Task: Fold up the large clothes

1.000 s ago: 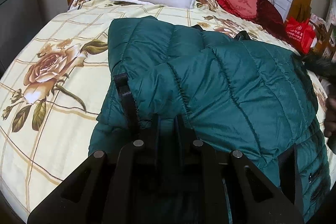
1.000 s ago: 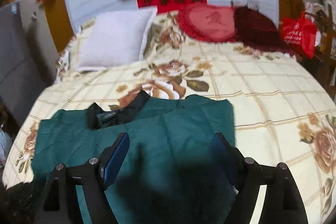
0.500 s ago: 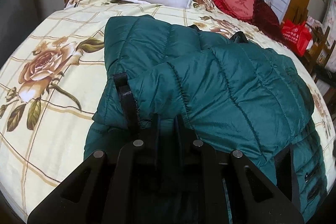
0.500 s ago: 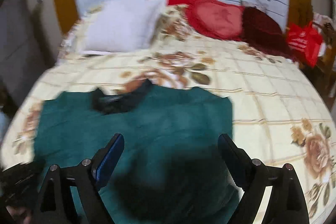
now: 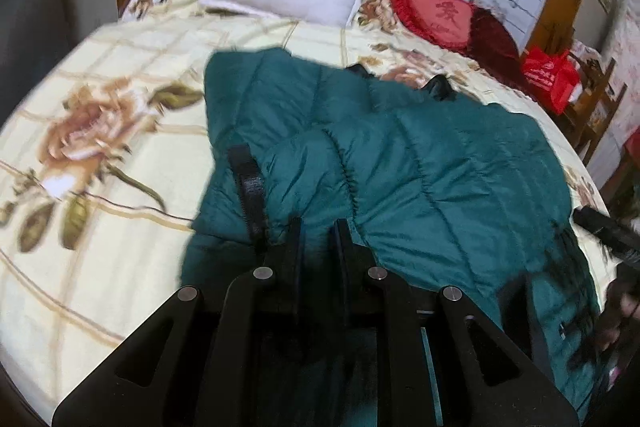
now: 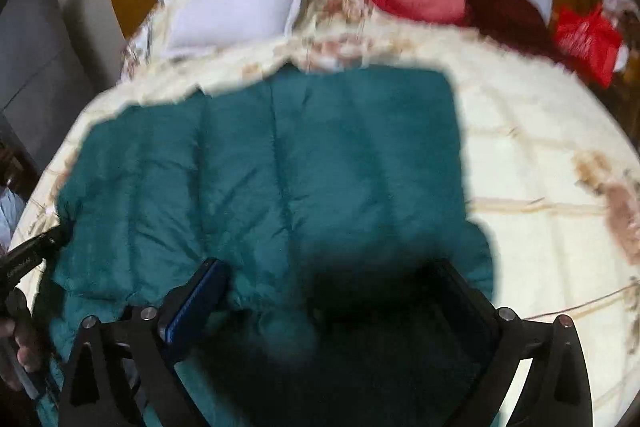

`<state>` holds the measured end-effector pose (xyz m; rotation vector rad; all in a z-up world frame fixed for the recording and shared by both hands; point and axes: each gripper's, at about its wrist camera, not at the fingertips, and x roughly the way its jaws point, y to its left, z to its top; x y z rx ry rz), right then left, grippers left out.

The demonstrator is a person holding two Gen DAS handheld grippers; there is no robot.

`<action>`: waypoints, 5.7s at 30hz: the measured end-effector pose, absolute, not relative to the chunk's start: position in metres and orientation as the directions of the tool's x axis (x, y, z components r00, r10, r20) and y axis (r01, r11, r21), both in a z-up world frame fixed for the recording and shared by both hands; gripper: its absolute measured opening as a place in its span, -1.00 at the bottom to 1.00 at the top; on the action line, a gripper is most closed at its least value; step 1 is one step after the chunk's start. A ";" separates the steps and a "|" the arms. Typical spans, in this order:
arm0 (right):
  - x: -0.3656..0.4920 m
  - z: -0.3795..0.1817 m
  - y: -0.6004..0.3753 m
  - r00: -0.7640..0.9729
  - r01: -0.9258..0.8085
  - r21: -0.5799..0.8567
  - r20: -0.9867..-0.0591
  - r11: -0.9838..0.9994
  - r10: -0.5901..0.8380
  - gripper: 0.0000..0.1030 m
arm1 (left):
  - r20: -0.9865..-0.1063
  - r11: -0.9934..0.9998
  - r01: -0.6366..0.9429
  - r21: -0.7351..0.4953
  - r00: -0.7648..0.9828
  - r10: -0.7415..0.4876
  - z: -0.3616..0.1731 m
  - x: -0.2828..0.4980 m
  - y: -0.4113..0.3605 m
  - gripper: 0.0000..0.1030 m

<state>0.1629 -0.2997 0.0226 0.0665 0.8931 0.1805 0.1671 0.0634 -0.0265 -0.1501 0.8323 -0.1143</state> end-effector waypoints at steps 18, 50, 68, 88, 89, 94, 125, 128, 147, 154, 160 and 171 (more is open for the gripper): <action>-0.025 -0.011 -0.418 0.453 -0.101 0.266 -0.845 0.959 0.282 0.98 | -0.783 0.978 -0.056 -0.203 0.609 -0.128 -0.038 -0.006 0.145 0.23; -0.052 -0.019 -0.405 0.342 -0.235 0.665 -0.626 0.709 0.701 0.99 | -0.760 0.921 0.207 -0.330 0.521 -0.390 -0.065 -0.045 0.091 0.78; -0.064 -0.013 -0.369 0.465 -0.309 0.328 -0.767 0.893 0.442 0.44 | -0.787 0.959 0.162 -0.232 0.549 -0.283 -0.066 -0.053 0.091 0.00; -0.097 0.017 -0.367 0.590 -0.262 0.271 -0.715 0.926 0.376 -0.66 | -0.747 0.961 0.148 -0.235 0.605 -0.276 -0.046 -0.069 0.101 -0.74; -0.102 0.018 -0.364 0.602 -0.249 0.245 -0.719 0.937 0.348 -0.67 | -0.742 0.962 0.145 -0.230 0.614 -0.270 -0.042 -0.072 0.103 -0.74; -0.135 0.034 -0.344 0.702 -0.162 0.062 -0.694 0.985 0.159 -0.68 | -0.711 0.957 0.098 -0.272 0.651 -0.268 -0.025 -0.082 0.120 -0.74; -0.127 0.169 -0.369 0.879 -0.163 0.167 -0.424 0.972 0.220 -0.68 | -0.445 0.888 0.026 -0.459 0.858 -0.255 0.117 -0.090 0.160 -0.74; -0.094 0.176 -0.368 0.881 -0.161 0.190 -0.414 0.968 0.228 -0.68 | -0.441 0.867 -0.016 -0.499 0.866 -0.238 0.124 -0.060 0.161 -0.74; 0.112 0.096 -0.345 0.826 -0.028 0.256 -0.538 0.966 0.166 -0.68 | -0.504 0.917 -0.179 -0.358 0.863 -0.028 0.081 0.125 0.142 -0.74; 0.146 0.074 -0.364 0.820 0.049 0.310 -0.556 0.949 0.139 -0.68 | -0.477 0.935 -0.134 -0.328 0.878 -0.042 0.069 0.138 0.130 -0.74; 0.160 0.055 -0.367 0.798 0.092 0.308 -0.592 0.947 0.115 -0.68 | -0.452 0.950 -0.096 -0.297 0.891 -0.052 0.085 0.139 0.141 -0.32; 0.155 0.052 -0.369 0.795 0.099 0.291 -0.599 0.952 0.100 -0.68 | -0.476 0.881 0.162 -0.445 0.790 -0.386 0.040 0.110 0.179 0.52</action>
